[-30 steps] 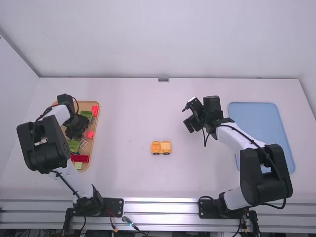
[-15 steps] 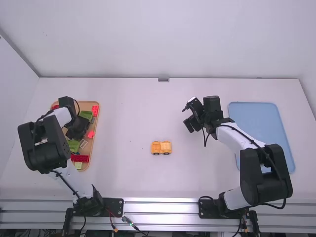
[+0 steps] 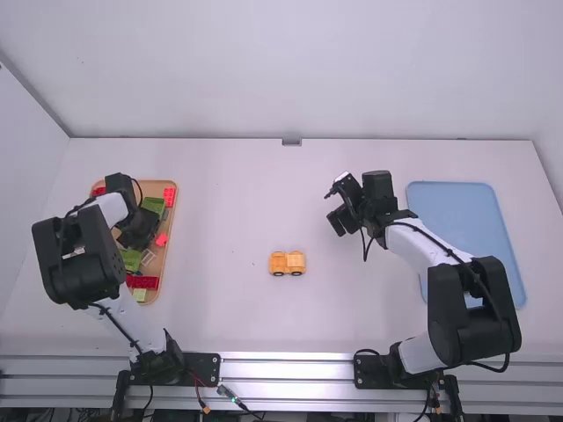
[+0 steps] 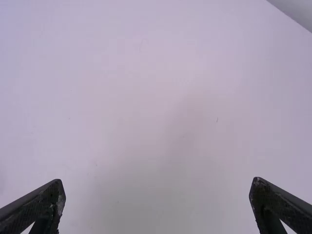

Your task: Assemble lego blocks to make yellow taxi

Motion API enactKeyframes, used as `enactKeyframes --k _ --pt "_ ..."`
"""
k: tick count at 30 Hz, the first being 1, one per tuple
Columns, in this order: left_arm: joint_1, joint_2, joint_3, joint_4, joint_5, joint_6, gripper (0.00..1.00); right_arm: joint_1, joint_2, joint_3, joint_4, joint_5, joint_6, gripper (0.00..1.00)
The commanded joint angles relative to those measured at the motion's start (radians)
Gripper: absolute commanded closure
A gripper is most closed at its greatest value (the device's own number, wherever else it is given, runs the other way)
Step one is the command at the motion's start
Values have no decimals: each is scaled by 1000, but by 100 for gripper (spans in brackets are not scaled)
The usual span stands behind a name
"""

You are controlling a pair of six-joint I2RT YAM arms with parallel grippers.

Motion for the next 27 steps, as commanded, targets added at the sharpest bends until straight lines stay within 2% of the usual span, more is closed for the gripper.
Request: enactKeyframes --k 1,8,17,22,27 --pt "1 14 -11 -5 3 -4 65 5 -17 5 0 -5 9 1" --pt "1 19 -11 3 3 -3 66 5 -17 5 -1 -5 9 1" --pt "1 19 -11 -5 4 -26 77 5 -17 5 0 -5 8 1" --pt "2 19 -11 -16 3 -26 78 5 -17 5 0 -5 9 1" --pt "4 18 0 -28 3 -26 87 5 -17 5 4 -5 9 1"
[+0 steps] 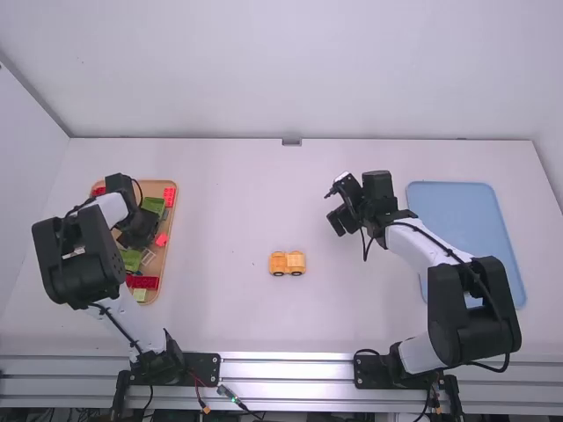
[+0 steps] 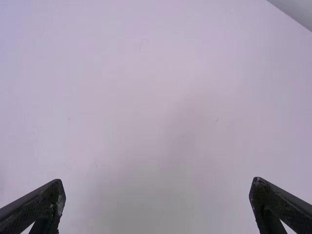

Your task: Assemble lego blocks to make yellow taxi

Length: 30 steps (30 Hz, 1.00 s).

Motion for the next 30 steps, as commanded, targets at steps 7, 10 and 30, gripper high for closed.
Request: enactKeyframes --k 7,10,30 --pt "5 18 87 -102 3 -4 98 5 -17 5 5 -5 2 1" --pt "0 16 143 -150 -6 -7 98 5 -17 5 8 -5 3 1" --pt "-302 -586 -262 201 84 505 98 5 -18 4 320 -492 533 1"
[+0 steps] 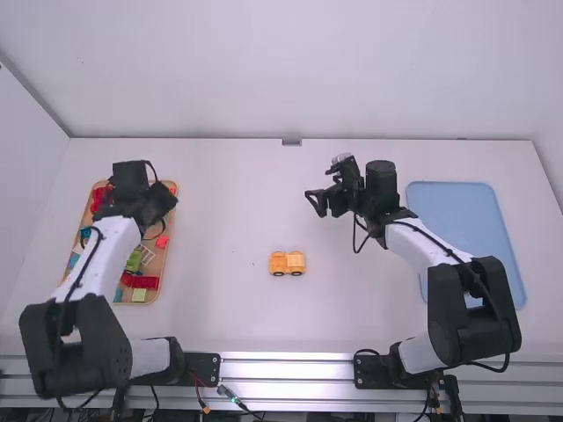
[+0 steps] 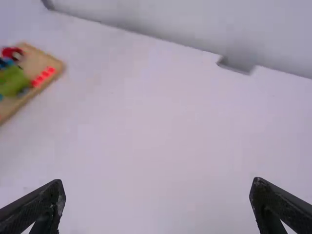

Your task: Assemble lego blocks to make yellow taxi

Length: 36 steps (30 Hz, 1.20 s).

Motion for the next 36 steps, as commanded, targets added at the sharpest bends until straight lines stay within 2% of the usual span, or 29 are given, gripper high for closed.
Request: enactKeyframes --k 1,5,8,13,18,21,22,23,25,29,36 --pt "-99 -71 -99 43 58 226 99 5 -18 4 19 -110 150 1" --pt "-229 -127 -197 164 16 345 99 21 -9 4 37 -118 193 1" --pt "-334 -146 -264 271 -6 452 99 61 16 3 73 -138 193 1" --pt "-451 -146 -333 416 -7 541 98 124 111 1 217 -244 264 1" --pt "-497 -146 -360 488 -5 610 99 128 211 -54 507 -353 410 4" --pt "-511 -146 -365 520 -3 618 99 128 267 -117 730 -341 495 5" --pt "-513 -146 -365 523 0 619 99 128 273 -126 756 -336 505 5" --pt "-515 -146 -365 543 36 623 99 128 293 -167 872 -319 533 5" --pt "-510 -146 -365 563 82 623 99 139 303 -203 959 -290 557 5" --pt "-520 -126 -365 605 100 627 99 182 304 -249 1011 -190 550 5" --pt "-535 -34 -365 693 108 667 99 201 304 -254 1029 -182 597 5"
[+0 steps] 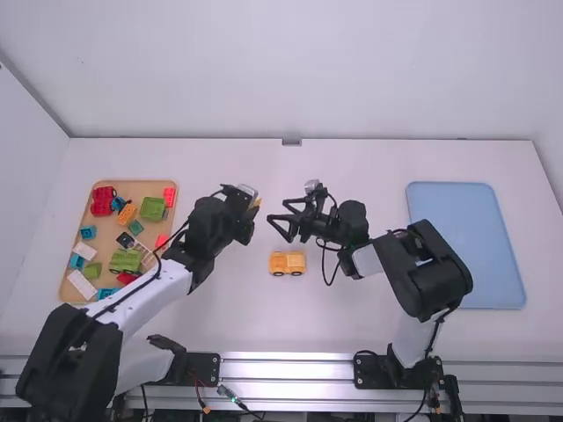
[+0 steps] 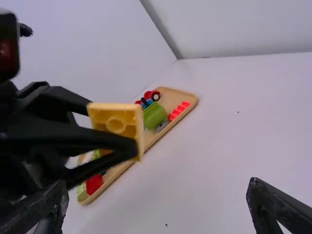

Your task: Assemble lego blocks to make yellow taxi

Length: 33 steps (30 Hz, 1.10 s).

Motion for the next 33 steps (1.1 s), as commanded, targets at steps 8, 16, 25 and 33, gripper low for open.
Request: enactKeyframes --k 8,16,25,33 --pt "-24 124 -8 121 19 32 99 -10 8 -1 33 21 69 6" --pt "-31 133 -8 138 112 36 99 7 8 16 4 46 66 8" --pt "-31 133 -8 129 123 29 99 43 8 26 -5 102 24 16" --pt "-31 133 -8 122 125 29 99 43 8 38 -9 95 30 25"
